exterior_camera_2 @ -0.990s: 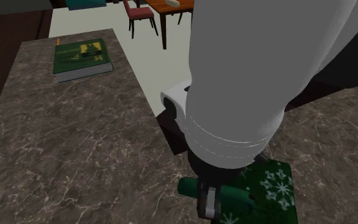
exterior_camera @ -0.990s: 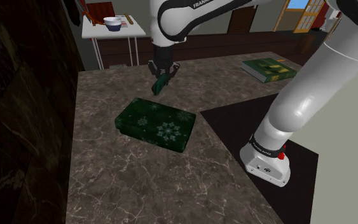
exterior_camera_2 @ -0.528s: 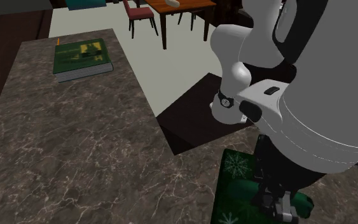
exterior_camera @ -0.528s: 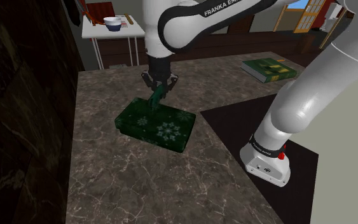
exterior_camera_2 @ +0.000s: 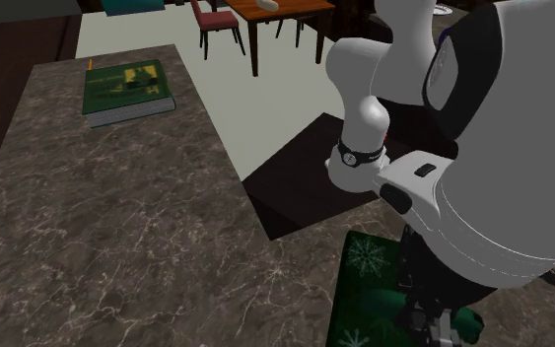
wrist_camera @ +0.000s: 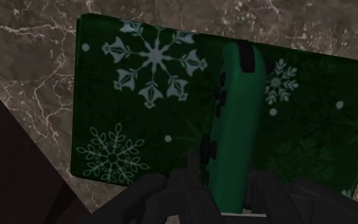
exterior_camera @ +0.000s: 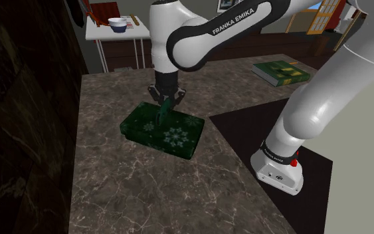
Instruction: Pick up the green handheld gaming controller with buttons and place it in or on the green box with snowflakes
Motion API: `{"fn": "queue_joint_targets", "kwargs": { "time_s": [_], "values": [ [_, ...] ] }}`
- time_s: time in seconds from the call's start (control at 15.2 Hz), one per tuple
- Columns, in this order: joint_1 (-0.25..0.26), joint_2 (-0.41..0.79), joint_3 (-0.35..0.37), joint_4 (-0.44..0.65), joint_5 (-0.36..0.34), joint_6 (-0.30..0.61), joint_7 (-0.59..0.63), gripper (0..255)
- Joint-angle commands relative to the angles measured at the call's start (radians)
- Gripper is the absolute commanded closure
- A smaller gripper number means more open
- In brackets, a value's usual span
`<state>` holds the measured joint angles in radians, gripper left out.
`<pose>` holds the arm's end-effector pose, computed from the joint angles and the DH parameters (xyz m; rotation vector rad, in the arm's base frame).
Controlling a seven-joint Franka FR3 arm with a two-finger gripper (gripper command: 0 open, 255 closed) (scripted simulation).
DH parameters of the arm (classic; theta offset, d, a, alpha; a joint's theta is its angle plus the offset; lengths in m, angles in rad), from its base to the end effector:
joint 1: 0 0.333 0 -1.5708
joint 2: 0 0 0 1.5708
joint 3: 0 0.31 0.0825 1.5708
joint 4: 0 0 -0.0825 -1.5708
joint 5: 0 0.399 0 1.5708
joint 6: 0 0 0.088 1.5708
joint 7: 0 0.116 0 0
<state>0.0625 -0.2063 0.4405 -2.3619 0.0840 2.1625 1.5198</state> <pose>0.4234 0.2373 0.3768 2.6847 -1.5961 0.0152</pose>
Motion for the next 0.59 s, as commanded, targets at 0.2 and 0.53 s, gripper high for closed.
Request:
{"fn": "queue_joint_targets", "kwargs": {
  "time_s": [0.2,0.53],
  "values": [
    [-0.003,0.04,0.009,-0.039,-0.015,0.077,0.013,255],
    [-0.003,0.053,0.011,-0.048,-0.02,0.097,0.018,255]
  ]
}}
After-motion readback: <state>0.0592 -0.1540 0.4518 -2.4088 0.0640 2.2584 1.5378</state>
